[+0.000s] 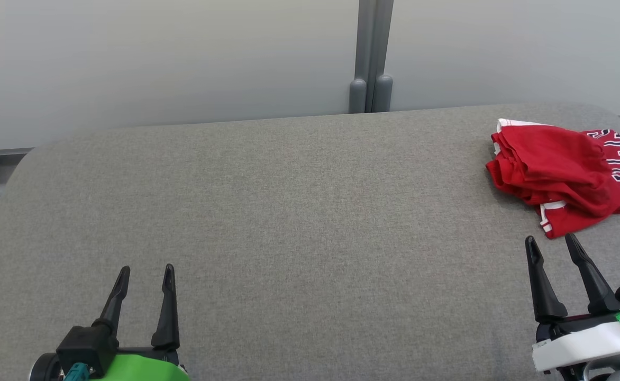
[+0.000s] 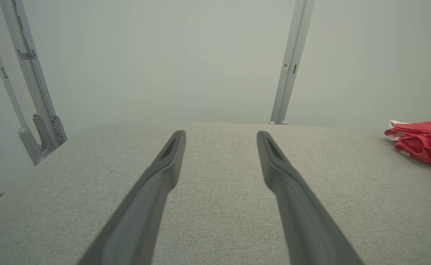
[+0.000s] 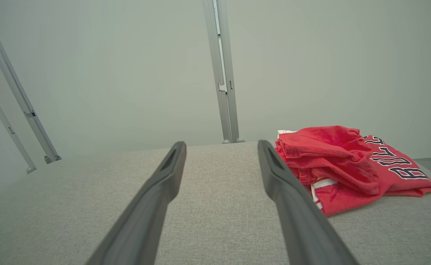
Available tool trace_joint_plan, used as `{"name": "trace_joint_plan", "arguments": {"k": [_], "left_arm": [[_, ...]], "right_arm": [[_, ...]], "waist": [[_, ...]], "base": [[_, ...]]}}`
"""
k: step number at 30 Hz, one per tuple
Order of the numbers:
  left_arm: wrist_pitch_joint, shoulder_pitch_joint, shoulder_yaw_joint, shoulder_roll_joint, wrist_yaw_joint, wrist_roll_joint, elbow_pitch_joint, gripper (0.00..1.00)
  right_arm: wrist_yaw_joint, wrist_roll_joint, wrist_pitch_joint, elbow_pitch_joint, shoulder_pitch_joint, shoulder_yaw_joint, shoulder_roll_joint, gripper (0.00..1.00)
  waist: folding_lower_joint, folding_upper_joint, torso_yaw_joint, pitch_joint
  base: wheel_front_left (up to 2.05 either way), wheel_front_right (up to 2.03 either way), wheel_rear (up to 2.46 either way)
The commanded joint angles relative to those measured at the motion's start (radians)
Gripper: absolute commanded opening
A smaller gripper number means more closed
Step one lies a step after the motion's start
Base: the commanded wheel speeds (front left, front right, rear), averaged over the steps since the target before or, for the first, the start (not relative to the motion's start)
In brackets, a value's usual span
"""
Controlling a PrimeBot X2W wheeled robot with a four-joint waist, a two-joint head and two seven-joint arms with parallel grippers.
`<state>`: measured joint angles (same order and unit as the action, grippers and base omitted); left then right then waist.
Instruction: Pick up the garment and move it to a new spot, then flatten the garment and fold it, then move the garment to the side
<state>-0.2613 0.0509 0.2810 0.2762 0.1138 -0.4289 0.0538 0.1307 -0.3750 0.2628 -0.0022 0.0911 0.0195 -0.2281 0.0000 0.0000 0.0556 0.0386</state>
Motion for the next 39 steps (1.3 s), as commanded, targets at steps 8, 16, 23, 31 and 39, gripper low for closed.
{"name": "trace_joint_plan", "arguments": {"k": [8,16,23,31,39], "left_arm": [[-0.004,0.012,-0.012,-0.012,-0.018,0.014,0.016,1.0],[-0.004,0.012,-0.019,-0.018,-0.028,0.021,0.028,1.0],[-0.004,0.009,-0.02,-0.022,-0.035,0.019,0.038,1.0],[0.014,-0.001,-0.022,-0.033,-0.04,-0.018,0.076,0.0],[0.05,-0.036,-0.066,-0.052,-0.063,-0.147,0.105,0.0]], "right_arm": [[0.0,-0.001,0.003,-0.003,-0.004,-0.003,0.007,1.0],[0.0,-0.002,0.003,-0.006,-0.006,0.003,0.008,1.0],[0.0,-0.003,0.003,-0.003,-0.008,0.009,0.007,1.0],[0.0,-0.034,-0.011,0.036,0.002,0.012,0.026,0.0],[0.0,-0.168,-0.052,0.082,-0.045,-0.001,0.041,0.0]], "waist": [[0.0,0.0,0.0,0.001],[0.0,0.0,-0.002,0.002],[0.0,0.0,-0.001,0.002],[0.0,0.0,-0.002,0.001],[0.0,0.0,-0.005,-0.002]], "base": [[0.0,0.0,0.0],[0.0,0.0,0.0],[0.0,0.0,0.0],[0.0,0.0,0.0],[0.0,0.0,0.0]]}}
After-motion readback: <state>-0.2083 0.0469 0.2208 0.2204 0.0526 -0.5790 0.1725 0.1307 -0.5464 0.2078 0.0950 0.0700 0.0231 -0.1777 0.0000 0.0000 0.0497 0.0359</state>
